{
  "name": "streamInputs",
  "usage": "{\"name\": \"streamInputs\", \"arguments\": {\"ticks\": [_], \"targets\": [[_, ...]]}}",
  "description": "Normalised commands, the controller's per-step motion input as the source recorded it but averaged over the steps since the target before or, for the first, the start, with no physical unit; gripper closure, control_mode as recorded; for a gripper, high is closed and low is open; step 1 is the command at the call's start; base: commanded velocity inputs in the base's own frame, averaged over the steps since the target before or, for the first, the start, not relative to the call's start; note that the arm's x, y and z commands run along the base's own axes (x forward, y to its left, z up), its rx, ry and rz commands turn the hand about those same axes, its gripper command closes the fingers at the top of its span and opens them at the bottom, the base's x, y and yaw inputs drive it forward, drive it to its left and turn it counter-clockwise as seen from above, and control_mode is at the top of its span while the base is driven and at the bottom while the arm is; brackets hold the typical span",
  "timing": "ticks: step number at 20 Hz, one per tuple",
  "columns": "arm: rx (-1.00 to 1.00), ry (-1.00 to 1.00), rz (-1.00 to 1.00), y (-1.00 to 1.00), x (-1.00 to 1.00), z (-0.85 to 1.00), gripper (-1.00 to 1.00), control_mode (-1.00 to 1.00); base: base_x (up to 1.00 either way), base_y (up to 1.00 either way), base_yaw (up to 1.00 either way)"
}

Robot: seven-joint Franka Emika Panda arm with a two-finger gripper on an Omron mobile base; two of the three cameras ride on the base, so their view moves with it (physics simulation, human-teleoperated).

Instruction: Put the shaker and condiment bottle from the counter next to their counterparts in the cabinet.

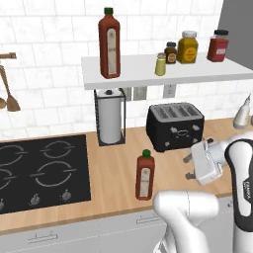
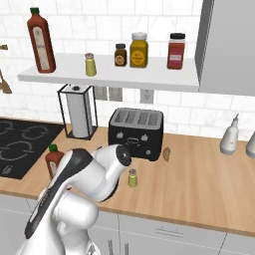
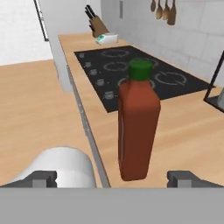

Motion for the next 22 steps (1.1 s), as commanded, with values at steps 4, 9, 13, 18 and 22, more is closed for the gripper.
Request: {"name": "streamInputs", "arguments": {"ticks": [4,9,13,18,22], "targets": [[0.09,0.0,0.0,0.36,0.11,-0.39,-1.0,-1.0,0.0,0.0,0.0],[0.01,0.0,-0.01,0.27,0.18,-0.15,-1.0,-1.0,0.0,0.0,0.0],[0.0,0.0,0.0,0.15,0.23,-0.11,-1.0,-1.0,0.0,0.0,0.0],[0.01,-0.01,-0.01,0.06,0.18,-0.02,-1.0,-1.0,0.0,0.0,0.0],[0.0,-0.02,0.0,0.05,0.09,-0.03,-1.0,-1.0,0.0,0.0,0.0]]}}
